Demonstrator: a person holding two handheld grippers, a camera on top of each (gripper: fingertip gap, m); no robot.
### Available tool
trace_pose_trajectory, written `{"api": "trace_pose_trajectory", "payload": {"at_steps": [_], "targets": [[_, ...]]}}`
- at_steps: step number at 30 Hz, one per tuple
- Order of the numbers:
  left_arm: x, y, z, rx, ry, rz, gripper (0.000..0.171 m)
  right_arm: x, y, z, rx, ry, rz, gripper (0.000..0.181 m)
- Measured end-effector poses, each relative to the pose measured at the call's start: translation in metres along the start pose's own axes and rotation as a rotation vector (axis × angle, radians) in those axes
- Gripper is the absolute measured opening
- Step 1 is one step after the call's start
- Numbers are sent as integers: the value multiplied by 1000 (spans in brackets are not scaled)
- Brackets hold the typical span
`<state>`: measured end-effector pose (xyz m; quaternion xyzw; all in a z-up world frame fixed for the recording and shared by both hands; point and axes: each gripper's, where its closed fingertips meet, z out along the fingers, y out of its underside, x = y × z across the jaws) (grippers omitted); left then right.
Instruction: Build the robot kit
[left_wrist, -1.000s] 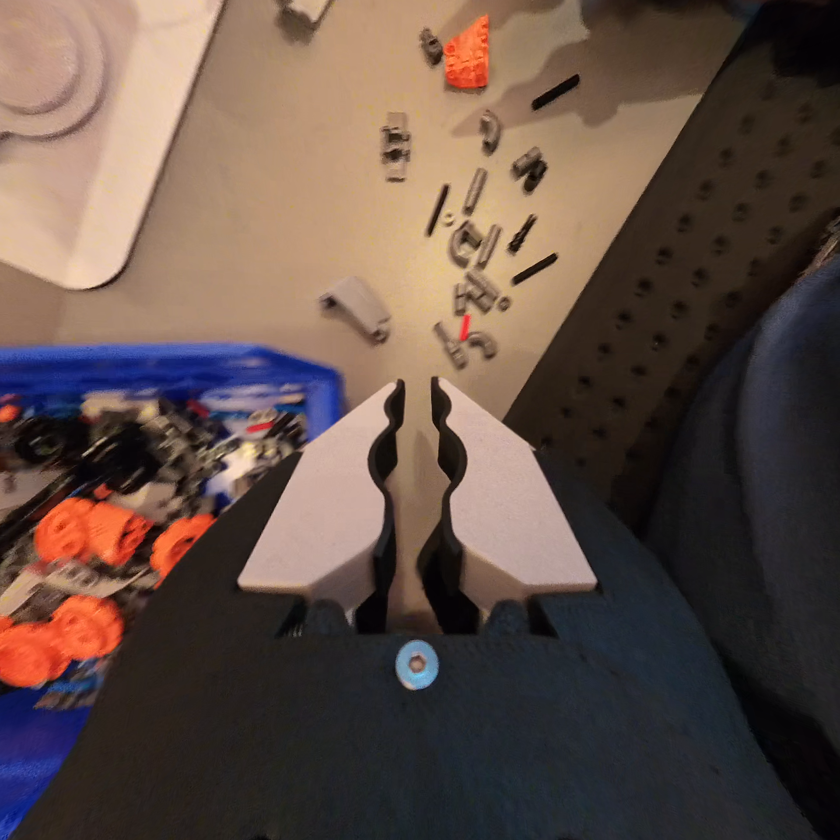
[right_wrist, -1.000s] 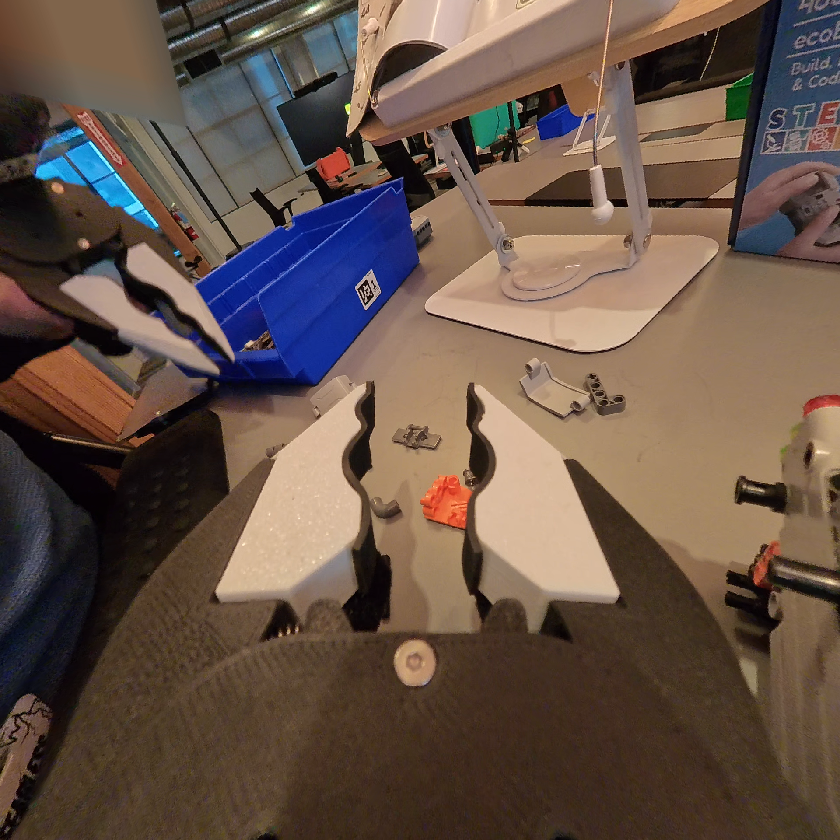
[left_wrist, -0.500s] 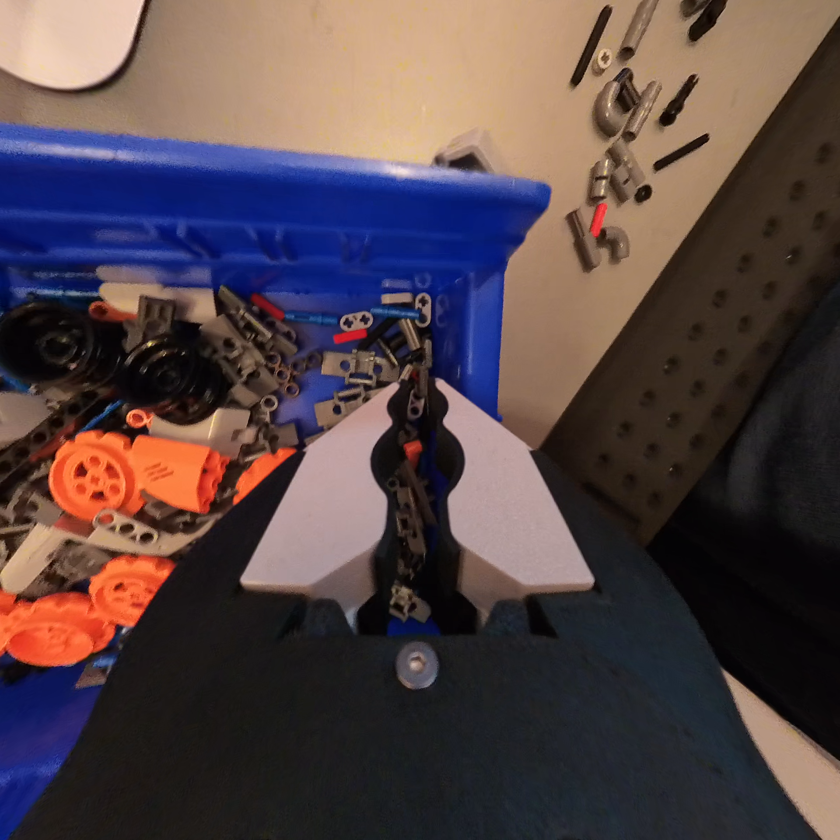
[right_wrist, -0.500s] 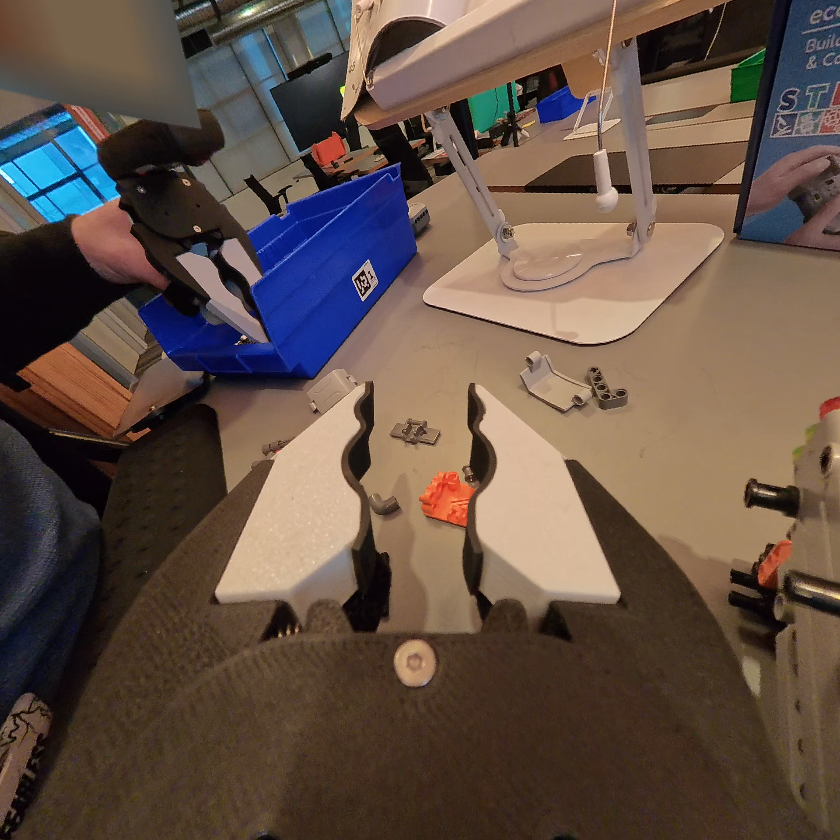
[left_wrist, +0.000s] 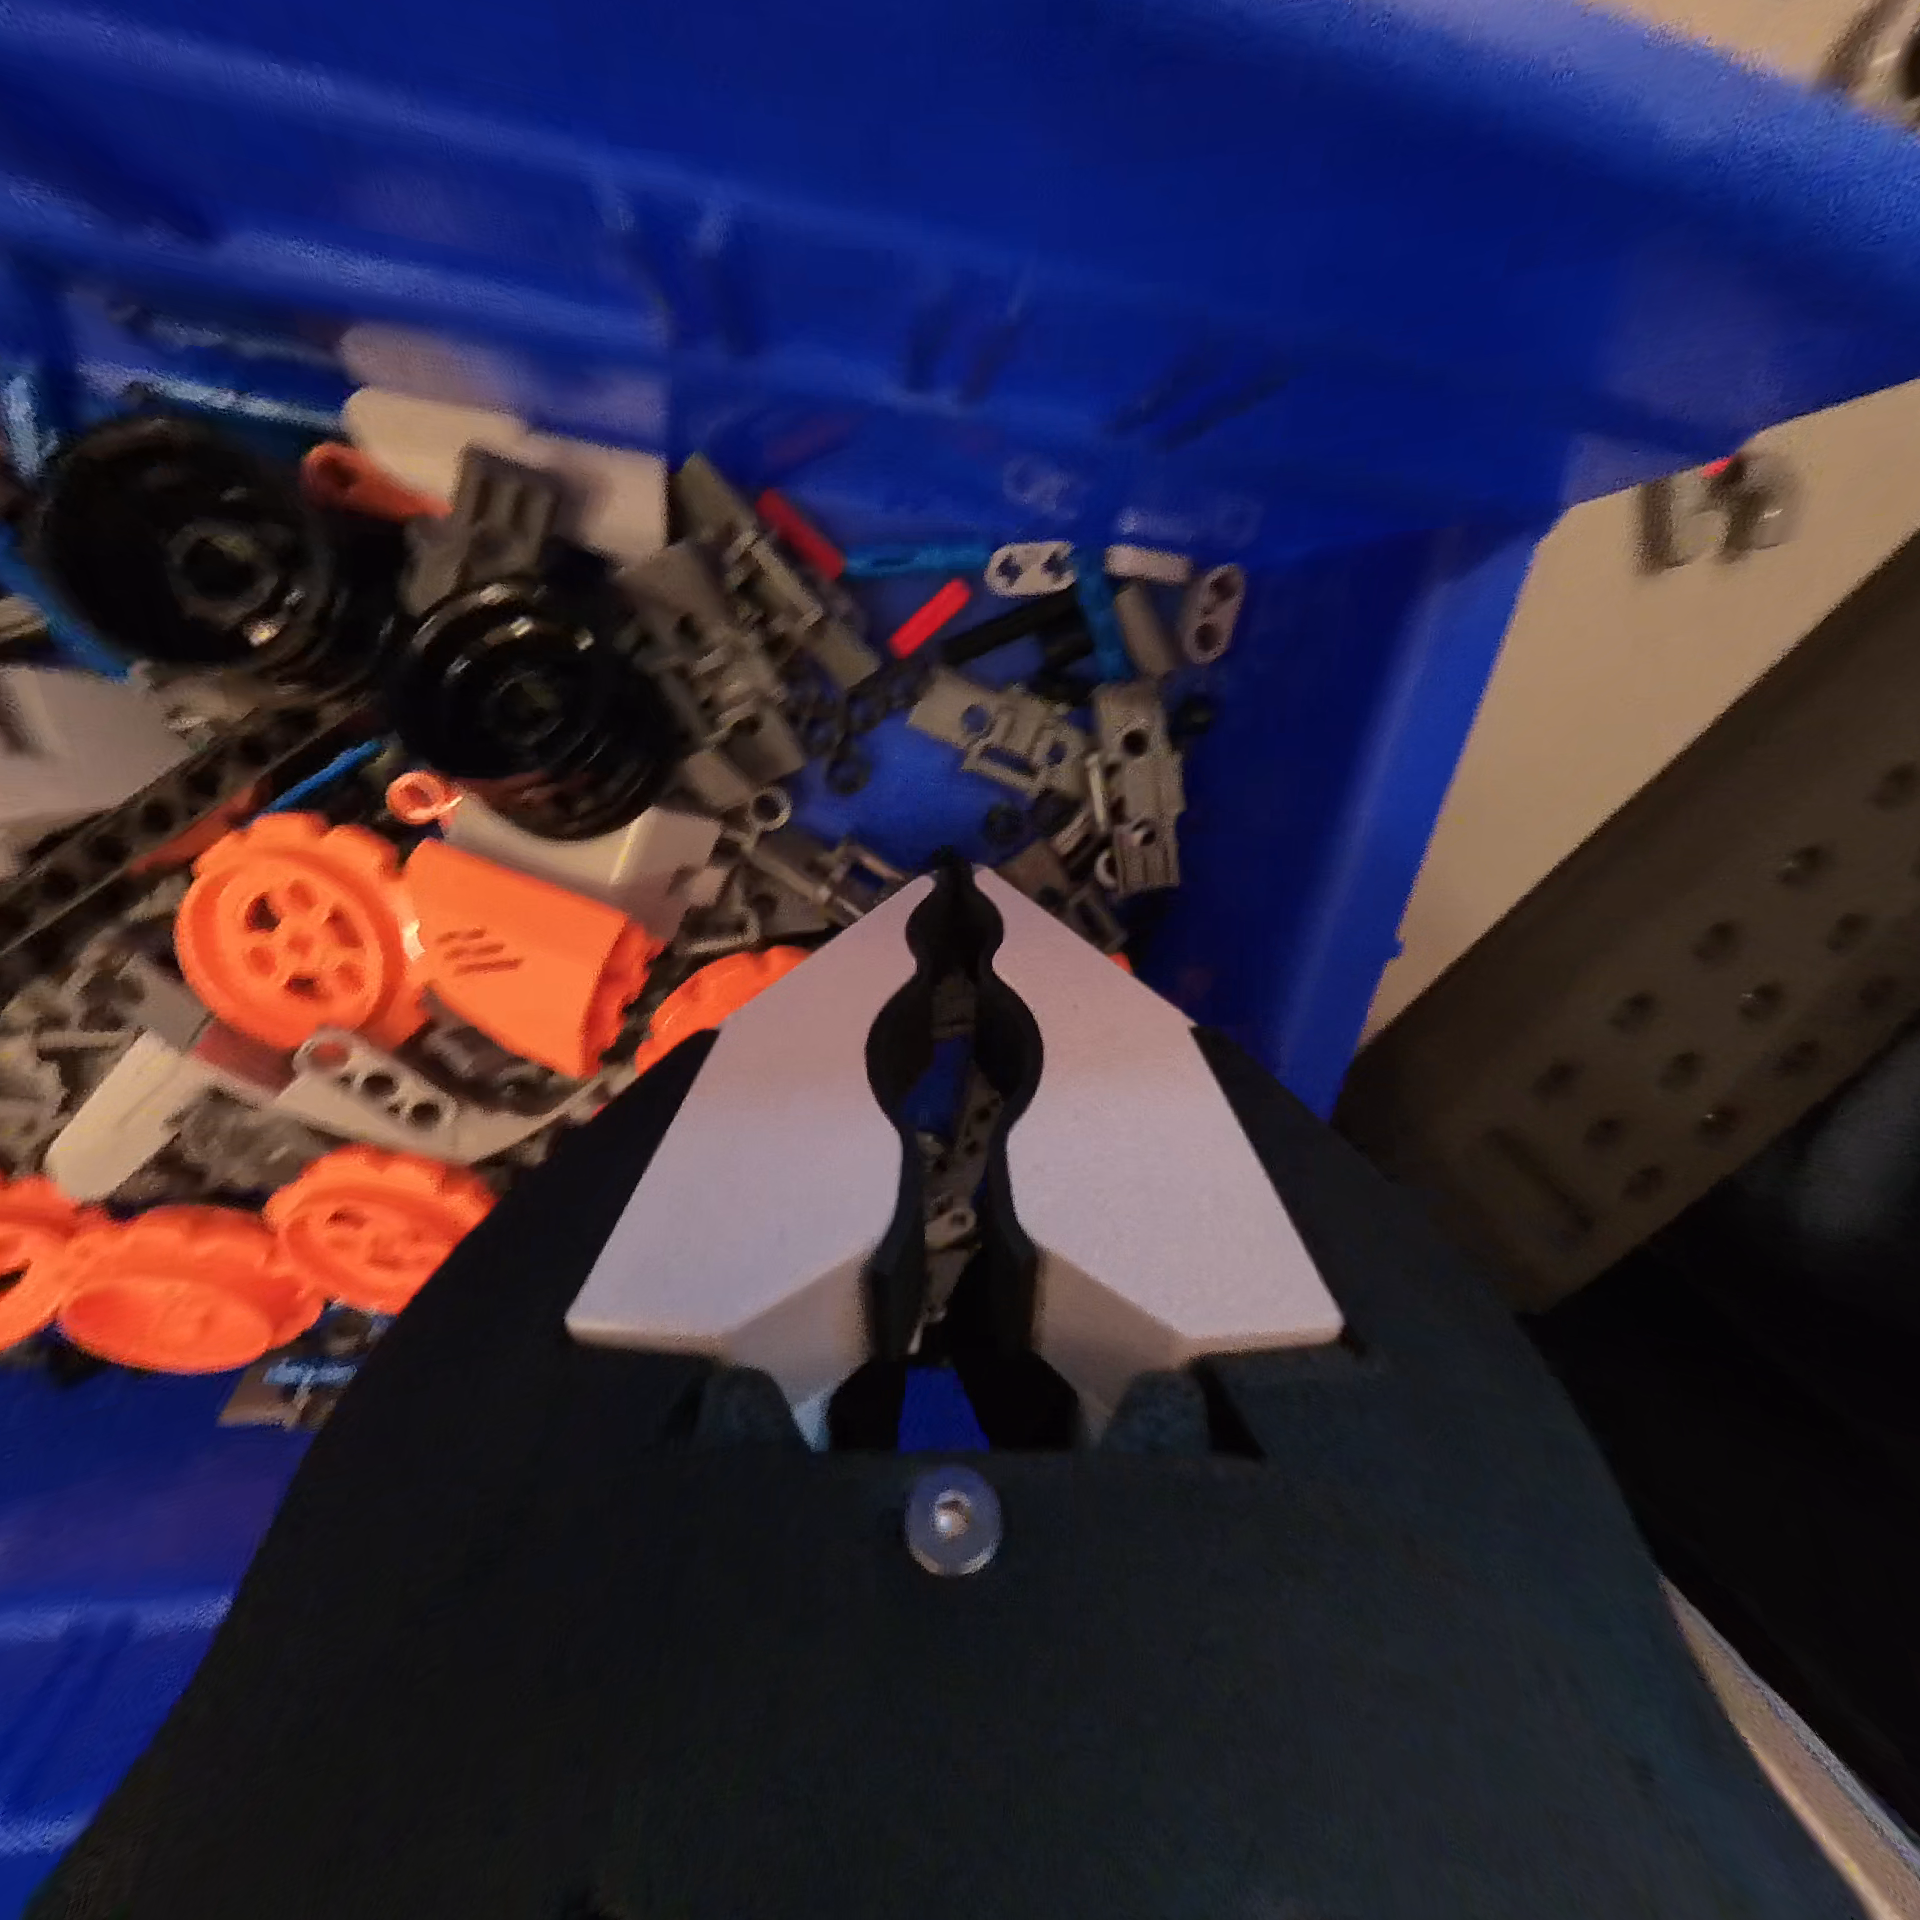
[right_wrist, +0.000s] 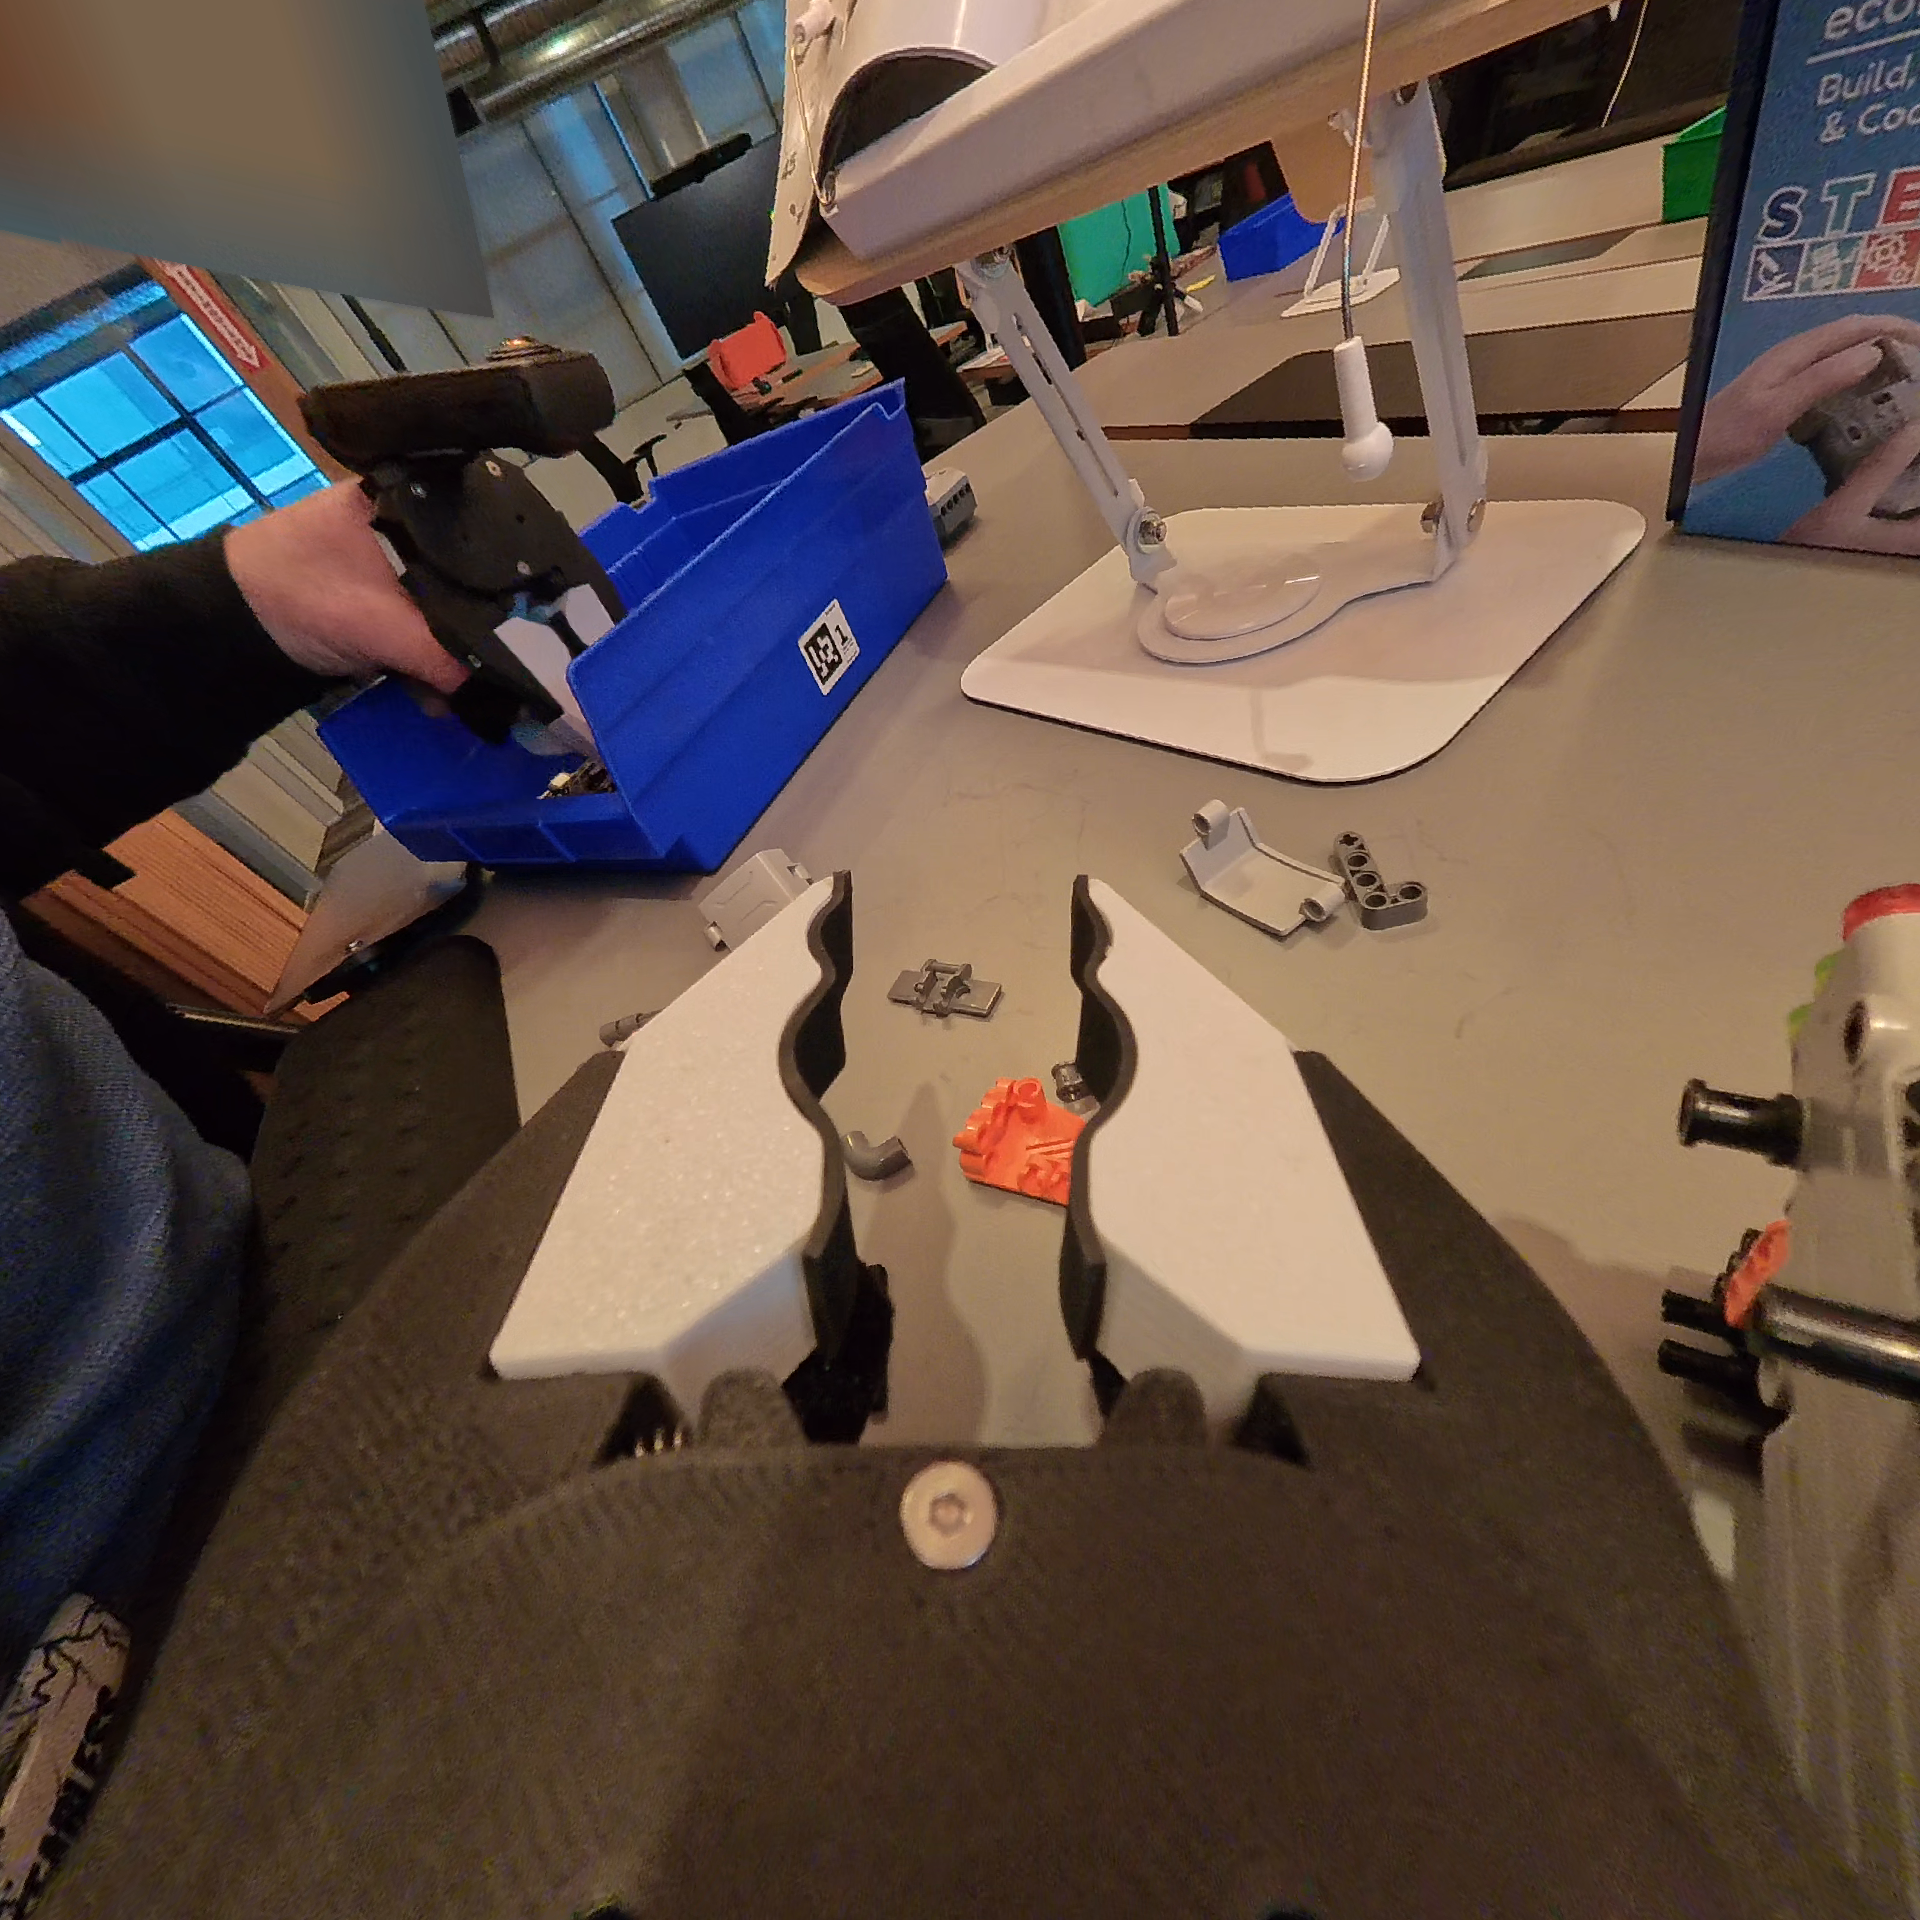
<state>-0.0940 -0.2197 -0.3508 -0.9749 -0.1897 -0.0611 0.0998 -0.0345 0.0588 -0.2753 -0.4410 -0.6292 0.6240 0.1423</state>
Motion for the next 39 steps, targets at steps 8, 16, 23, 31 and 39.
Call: {"api": "trace_pose_trajectory", "payload": {"at_steps": [8,16,23,31,39], "targets": [[47,-48,-2,220,217,8,0,0,-1,-1,6,-1,-3,39],[34,-43,12,188,88,-45,1,-1,-2,-2,16,-5,-5,40],[28,-36,14,180,11,-80,2,-2,-2,-2,18,-11,0,40],[22,-27,3,188,-22,-29,15,-2,-3,-3,24,-15,2,40],[19,-30,7,160,-58,15,16,-2,-4,-3,30,-16,3,40]]}}
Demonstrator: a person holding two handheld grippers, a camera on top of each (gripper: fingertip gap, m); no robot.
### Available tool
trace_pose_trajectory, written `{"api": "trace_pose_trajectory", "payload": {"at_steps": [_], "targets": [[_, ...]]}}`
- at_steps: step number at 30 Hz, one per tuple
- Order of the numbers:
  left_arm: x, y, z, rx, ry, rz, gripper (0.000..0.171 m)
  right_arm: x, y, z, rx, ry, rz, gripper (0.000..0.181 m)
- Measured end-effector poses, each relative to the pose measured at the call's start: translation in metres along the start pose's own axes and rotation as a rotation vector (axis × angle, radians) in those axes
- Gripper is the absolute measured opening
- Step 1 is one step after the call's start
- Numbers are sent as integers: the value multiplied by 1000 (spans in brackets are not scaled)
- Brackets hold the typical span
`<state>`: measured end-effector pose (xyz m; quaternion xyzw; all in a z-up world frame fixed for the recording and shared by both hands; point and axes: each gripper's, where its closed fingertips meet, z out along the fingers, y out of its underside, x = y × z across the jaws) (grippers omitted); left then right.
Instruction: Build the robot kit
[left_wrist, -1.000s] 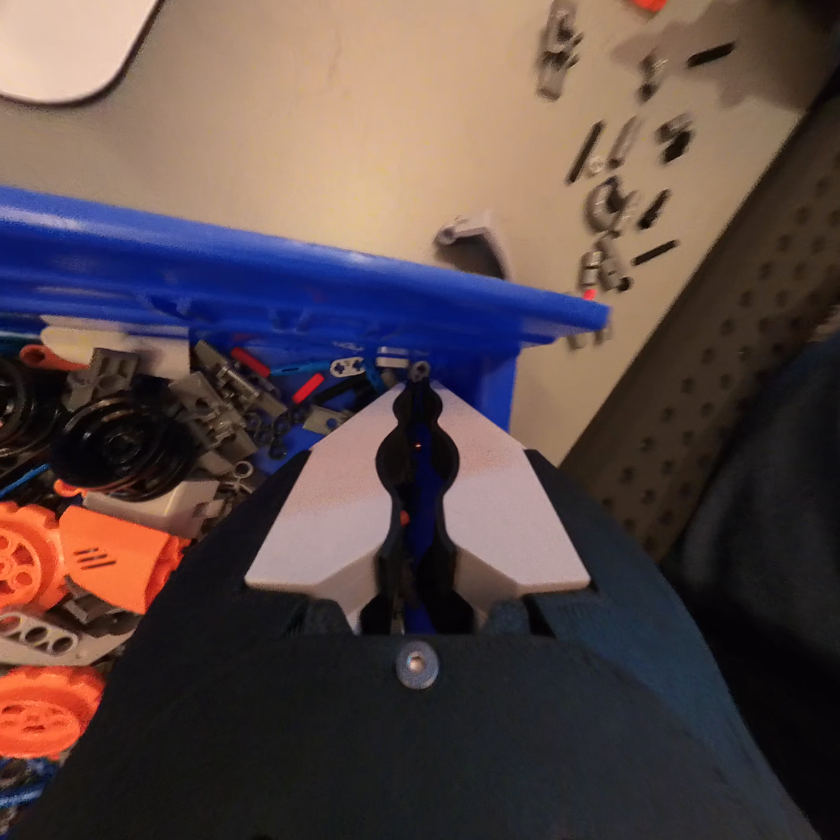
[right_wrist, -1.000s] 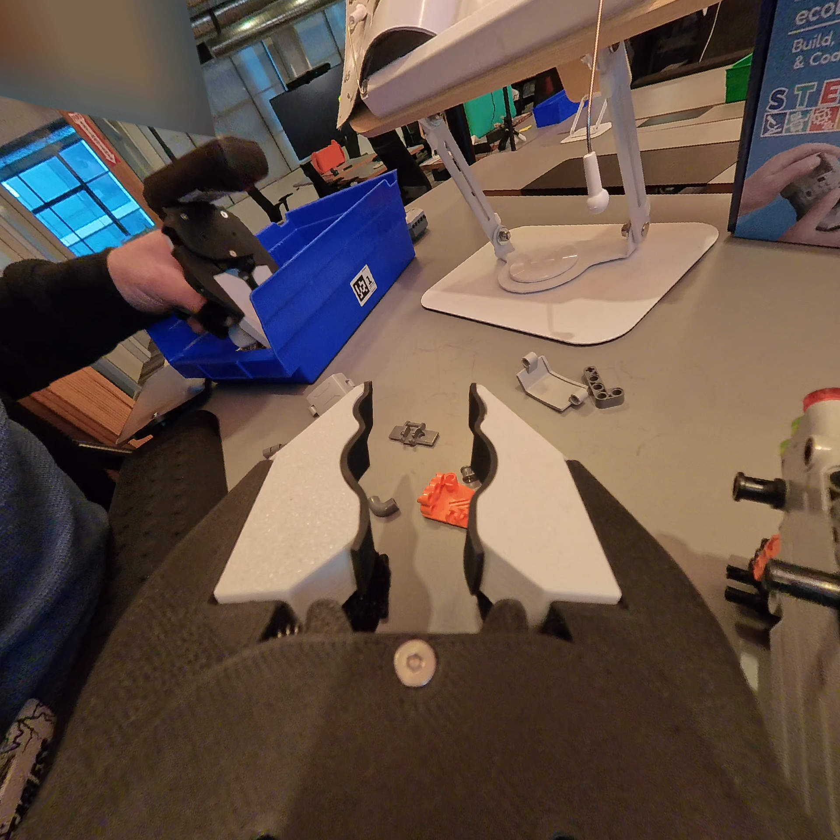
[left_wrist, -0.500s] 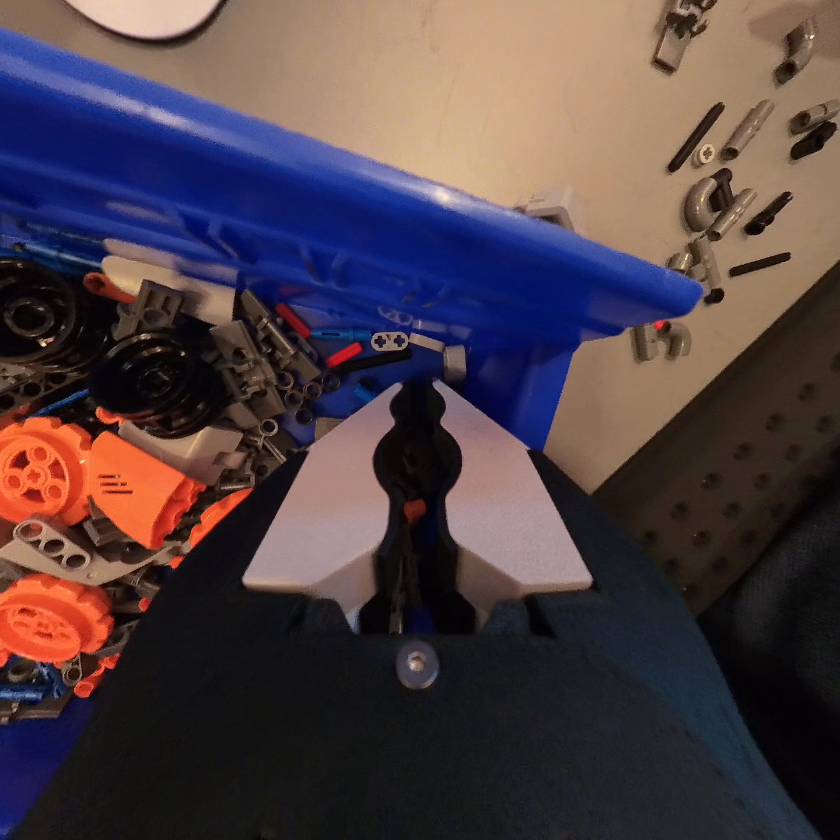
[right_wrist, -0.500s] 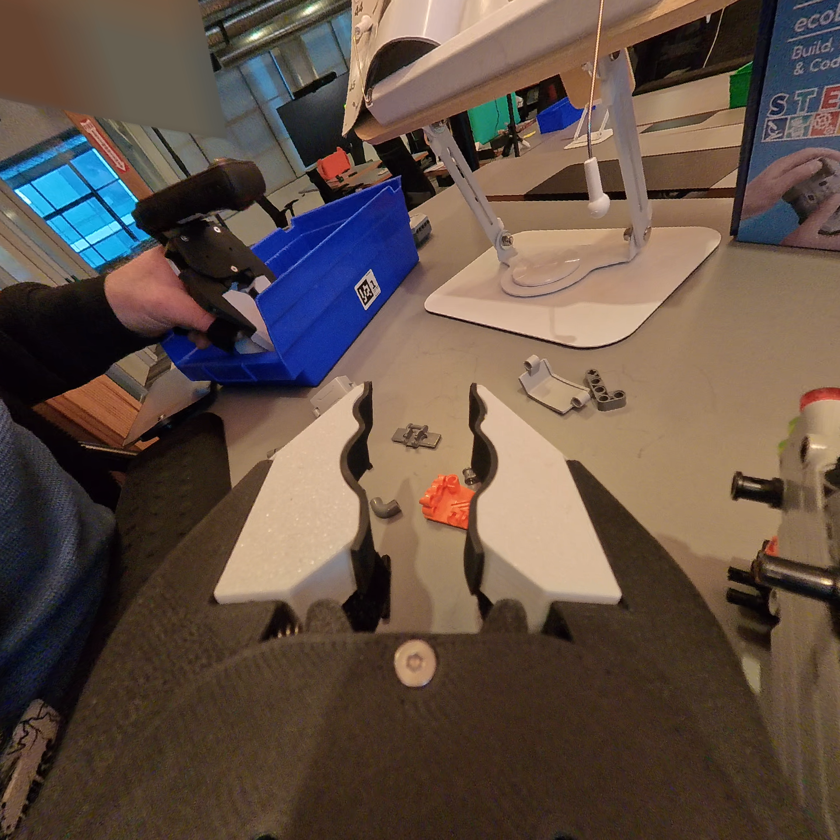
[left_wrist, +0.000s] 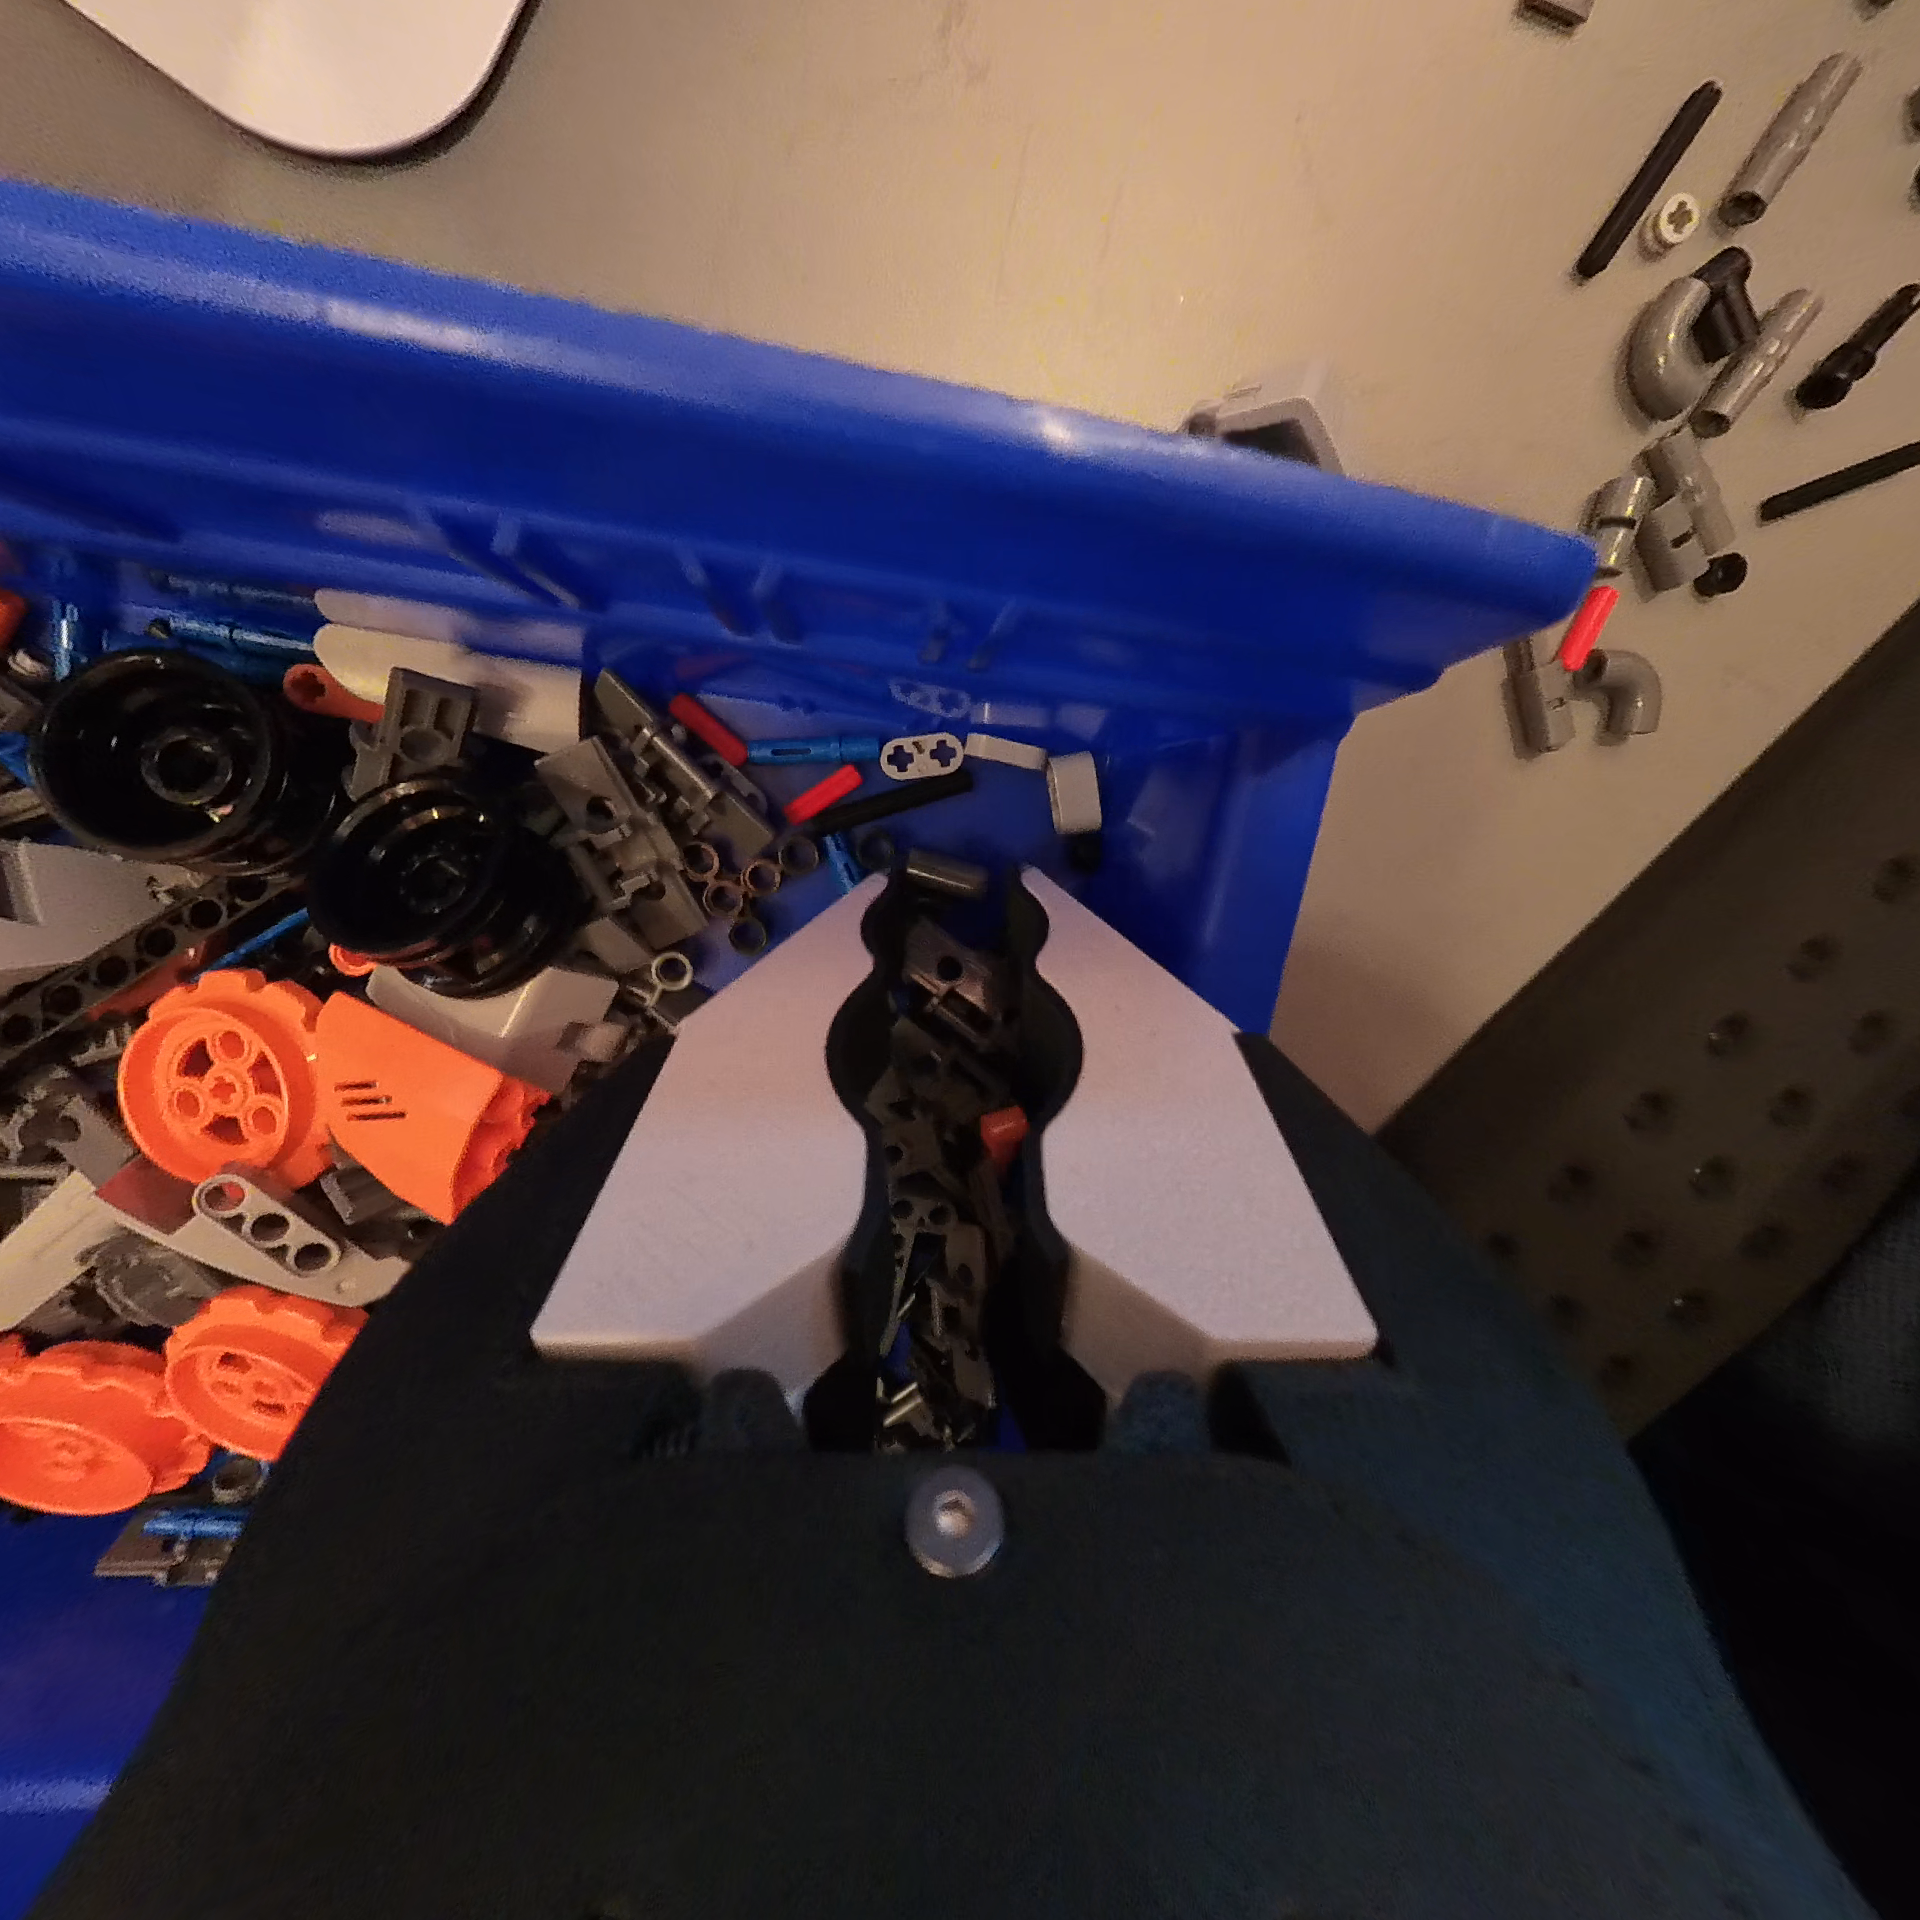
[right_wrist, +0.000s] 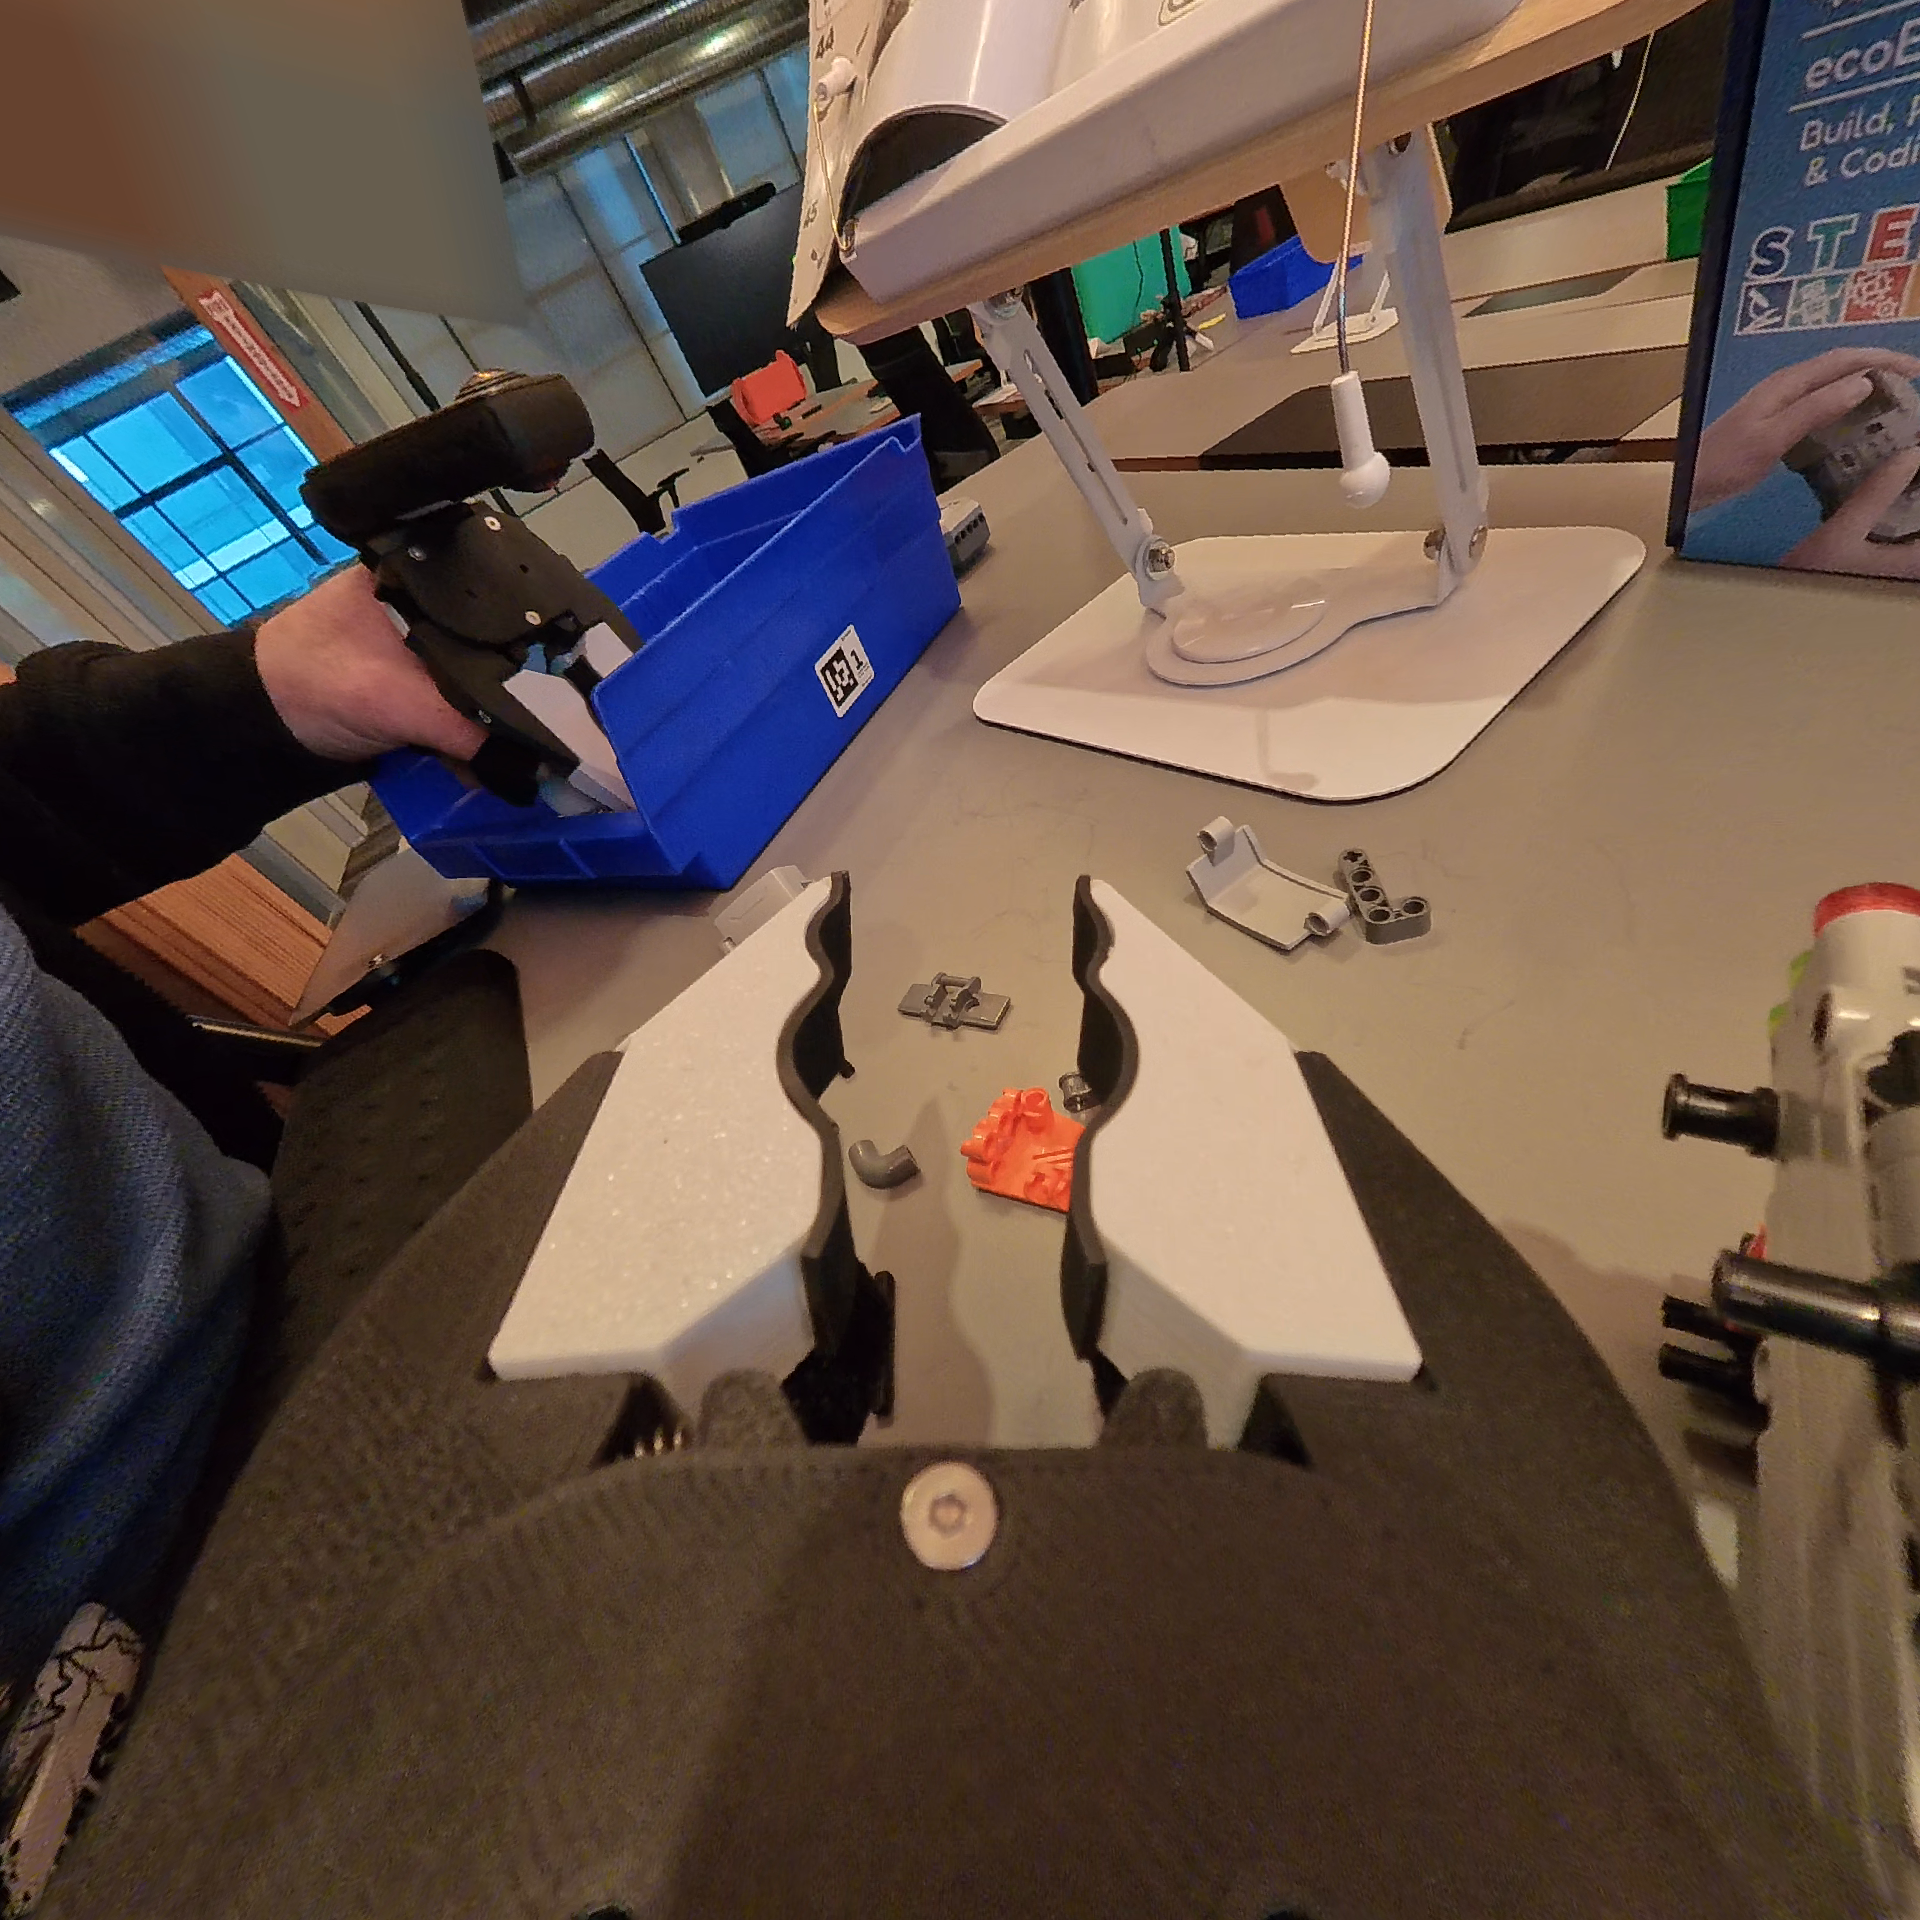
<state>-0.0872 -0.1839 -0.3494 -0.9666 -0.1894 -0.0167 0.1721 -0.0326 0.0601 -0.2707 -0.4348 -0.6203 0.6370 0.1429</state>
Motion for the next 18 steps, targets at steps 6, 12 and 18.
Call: {"api": "trace_pose_trajectory", "payload": {"at_steps": [6,12,18], "targets": [[3,0,4,-11,-10,47,16,0,-1,-1,5,-2,2,40],[4,1,6,-8,-2,53,5,0,-1,-1,7,-4,4,40],[5,-5,-5,35,8,26,5,0,-1,-1,7,-5,5,40]]}}
